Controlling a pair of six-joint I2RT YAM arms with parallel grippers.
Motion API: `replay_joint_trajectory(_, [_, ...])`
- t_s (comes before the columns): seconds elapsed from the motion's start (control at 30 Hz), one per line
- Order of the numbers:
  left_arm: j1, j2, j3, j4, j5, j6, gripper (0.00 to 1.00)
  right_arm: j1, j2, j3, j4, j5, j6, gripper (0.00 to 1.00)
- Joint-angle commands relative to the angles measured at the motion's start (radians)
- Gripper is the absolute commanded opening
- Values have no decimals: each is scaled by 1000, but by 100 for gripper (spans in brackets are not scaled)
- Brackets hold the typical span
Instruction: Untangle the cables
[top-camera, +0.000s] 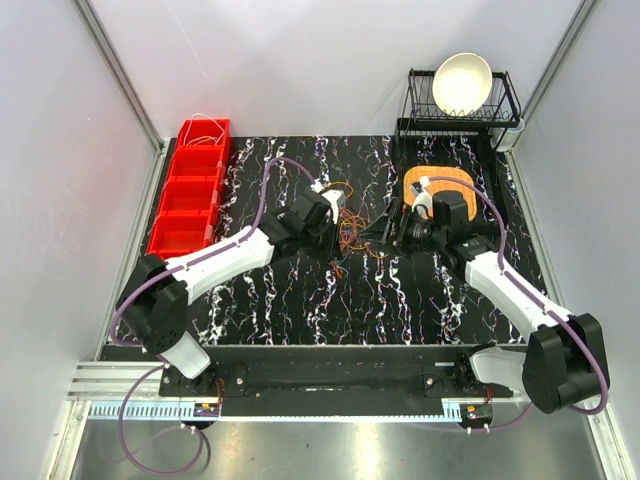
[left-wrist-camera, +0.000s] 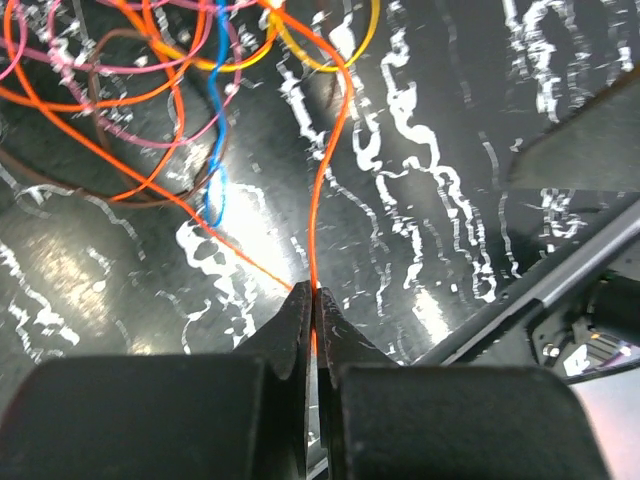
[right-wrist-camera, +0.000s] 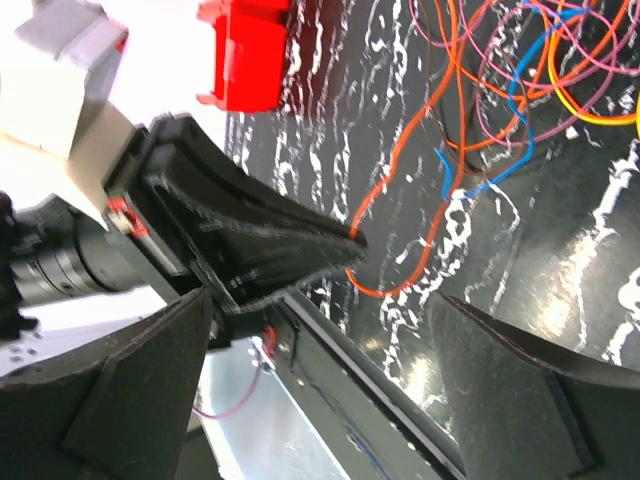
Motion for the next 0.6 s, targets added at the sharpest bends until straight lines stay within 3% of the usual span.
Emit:
replay_joint_trajectory(0.0, [-3, -27, 37, 73, 63, 5, 0, 6, 59, 65, 68, -6, 86, 93])
replay_joint_trajectory(0.3, [-5, -67, -27, 157, 106, -21, 0, 39, 177, 90, 118, 48, 131, 75])
replay_joint_trajectory(0.47, [-6, -70, -30, 165, 117, -20, 0, 62, 227, 119, 124, 53, 129, 57])
replay_joint_trajectory(0.57, [-11, -70, -38, 171, 122, -18, 0, 71, 243, 134, 127, 63, 128, 53])
